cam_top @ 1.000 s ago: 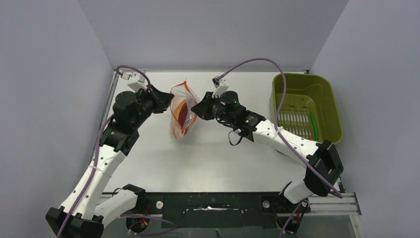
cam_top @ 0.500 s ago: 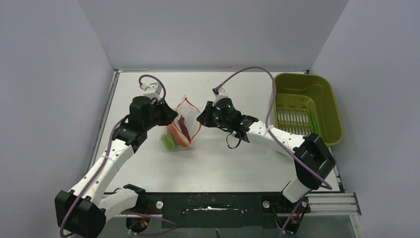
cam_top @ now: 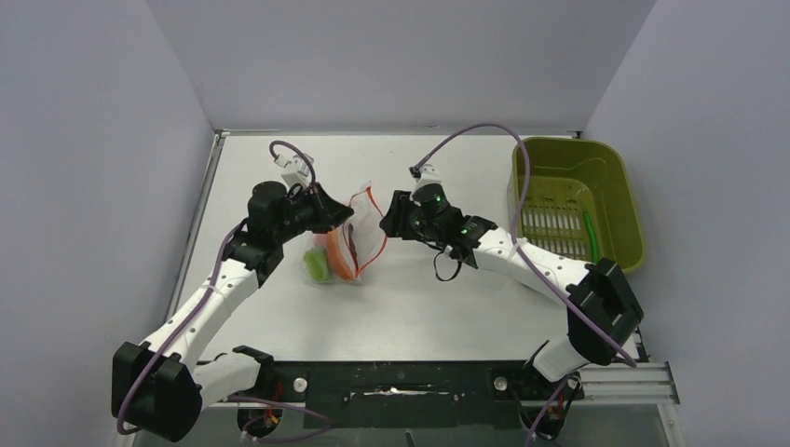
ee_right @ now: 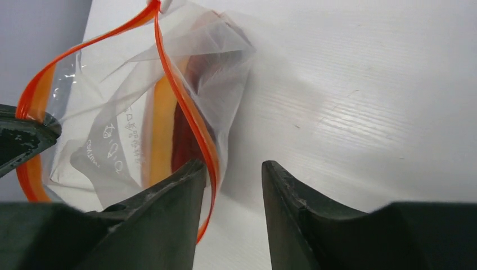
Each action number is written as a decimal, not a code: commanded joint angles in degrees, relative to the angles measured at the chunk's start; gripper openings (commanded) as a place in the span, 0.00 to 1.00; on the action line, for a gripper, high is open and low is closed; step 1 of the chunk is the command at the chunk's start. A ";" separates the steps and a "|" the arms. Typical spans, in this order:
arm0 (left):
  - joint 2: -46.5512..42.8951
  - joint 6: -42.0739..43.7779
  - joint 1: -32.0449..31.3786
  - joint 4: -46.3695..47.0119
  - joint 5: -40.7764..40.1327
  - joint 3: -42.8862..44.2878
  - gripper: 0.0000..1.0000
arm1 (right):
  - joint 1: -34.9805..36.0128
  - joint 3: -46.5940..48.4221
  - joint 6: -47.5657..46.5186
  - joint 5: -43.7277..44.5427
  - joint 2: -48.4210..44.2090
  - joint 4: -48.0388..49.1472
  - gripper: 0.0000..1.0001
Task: Place the food in the zip-top bag and seal the zipper
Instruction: Pick up the fake vegetable from the bin.
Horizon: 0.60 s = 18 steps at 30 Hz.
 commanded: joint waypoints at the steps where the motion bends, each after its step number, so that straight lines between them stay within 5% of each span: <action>1: 0.06 -0.37 -0.10 8.87 6.21 -0.34 0.00 | -1.53 3.40 -6.12 6.45 -8.54 -5.55 0.48; 9: 0.42 1.58 -0.21 12.11 12.52 -2.51 0.00 | -5.78 10.64 -12.09 13.13 -13.98 -17.68 0.67; 18: -1.79 4.24 -0.44 15.77 15.33 -4.88 0.00 | -12.59 18.10 -17.65 19.64 -14.47 -30.93 0.71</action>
